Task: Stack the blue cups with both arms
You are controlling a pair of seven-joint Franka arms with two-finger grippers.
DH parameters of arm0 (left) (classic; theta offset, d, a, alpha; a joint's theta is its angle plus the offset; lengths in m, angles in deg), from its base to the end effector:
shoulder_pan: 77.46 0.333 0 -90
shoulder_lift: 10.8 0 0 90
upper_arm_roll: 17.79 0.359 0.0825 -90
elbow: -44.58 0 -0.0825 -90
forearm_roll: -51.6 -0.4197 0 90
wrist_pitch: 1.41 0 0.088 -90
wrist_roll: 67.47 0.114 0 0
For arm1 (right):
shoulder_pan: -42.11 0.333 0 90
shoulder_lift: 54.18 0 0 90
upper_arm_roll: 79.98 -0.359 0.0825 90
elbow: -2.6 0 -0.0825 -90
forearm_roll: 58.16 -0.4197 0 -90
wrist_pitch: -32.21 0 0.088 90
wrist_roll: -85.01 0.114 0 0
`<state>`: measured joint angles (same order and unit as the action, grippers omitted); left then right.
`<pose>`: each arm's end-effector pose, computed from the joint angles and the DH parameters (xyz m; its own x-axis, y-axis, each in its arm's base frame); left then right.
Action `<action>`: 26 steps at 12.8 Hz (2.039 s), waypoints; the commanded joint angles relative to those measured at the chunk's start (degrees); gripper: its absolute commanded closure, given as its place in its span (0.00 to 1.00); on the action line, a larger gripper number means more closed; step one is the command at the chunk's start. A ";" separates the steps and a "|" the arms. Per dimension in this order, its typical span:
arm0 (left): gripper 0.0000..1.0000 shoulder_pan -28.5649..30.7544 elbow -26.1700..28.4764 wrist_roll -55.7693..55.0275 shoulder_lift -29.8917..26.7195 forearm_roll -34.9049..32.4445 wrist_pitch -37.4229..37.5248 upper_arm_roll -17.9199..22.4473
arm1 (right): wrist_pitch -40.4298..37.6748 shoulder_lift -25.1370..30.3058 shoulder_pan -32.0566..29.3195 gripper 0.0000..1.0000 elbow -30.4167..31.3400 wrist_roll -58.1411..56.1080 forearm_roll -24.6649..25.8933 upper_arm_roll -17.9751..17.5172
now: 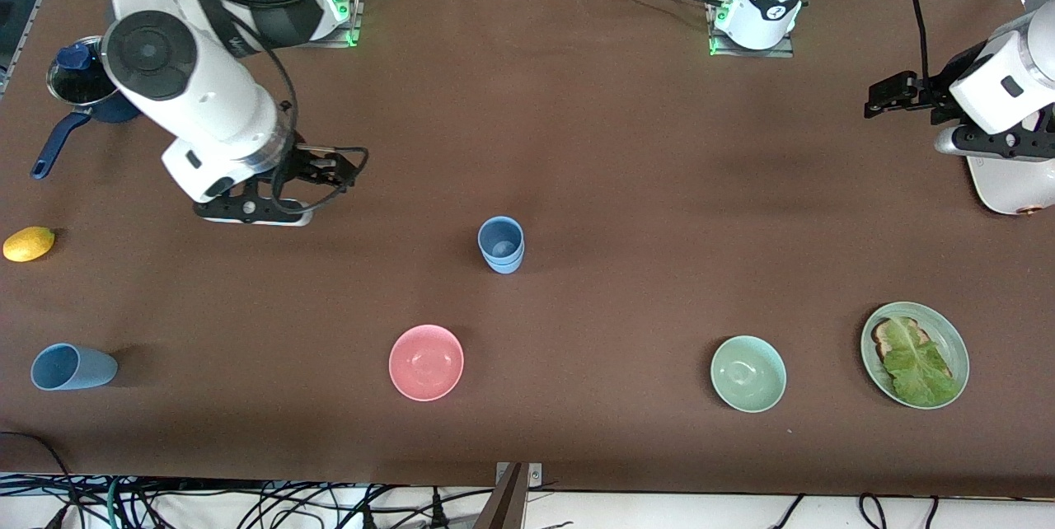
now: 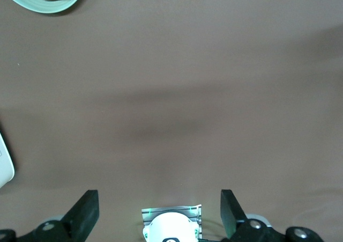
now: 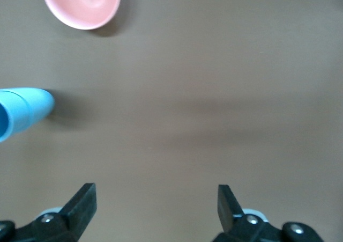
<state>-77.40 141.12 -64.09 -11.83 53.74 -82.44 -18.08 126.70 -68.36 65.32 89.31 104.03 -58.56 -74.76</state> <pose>0.5584 -0.0070 0.6029 0.9665 -0.0686 -0.2473 -0.0575 -0.9970 0.0517 0.6352 0.2138 0.5401 0.9949 -0.0198 -0.0994 -0.0148 -0.9986 0.0506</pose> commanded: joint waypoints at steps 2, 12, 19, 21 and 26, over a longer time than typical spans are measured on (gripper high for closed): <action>0.00 0.12 2.33 -0.39 -1.79 1.29 -1.33 -0.24 | -1.33 7.75 -12.37 0.00 7.75 -16.86 -1.36 -1.09; 0.00 -0.32 1.98 -0.30 -1.00 1.11 -1.51 -0.68 | -1.86 18.85 -24.71 0.00 12.96 -19.11 -0.83 -5.13; 0.00 -0.23 0.40 -0.21 1.03 0.50 -1.68 -0.59 | -4.06 14.97 -22.16 0.00 7.59 -19.19 -0.83 -2.85; 0.00 -0.14 0.31 -0.21 1.20 0.58 -1.68 -0.59 | -3.97 15.06 -22.16 0.00 7.68 -19.19 -0.75 -2.85; 0.00 -0.14 0.31 -0.21 1.20 0.58 -1.68 -0.59 | -3.97 15.15 -22.07 0.00 7.95 -19.11 -0.75 -2.85</action>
<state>-77.54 142.40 -64.09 -11.07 53.77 -84.14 -18.62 124.06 -52.97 42.38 98.55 85.19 -58.75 -78.43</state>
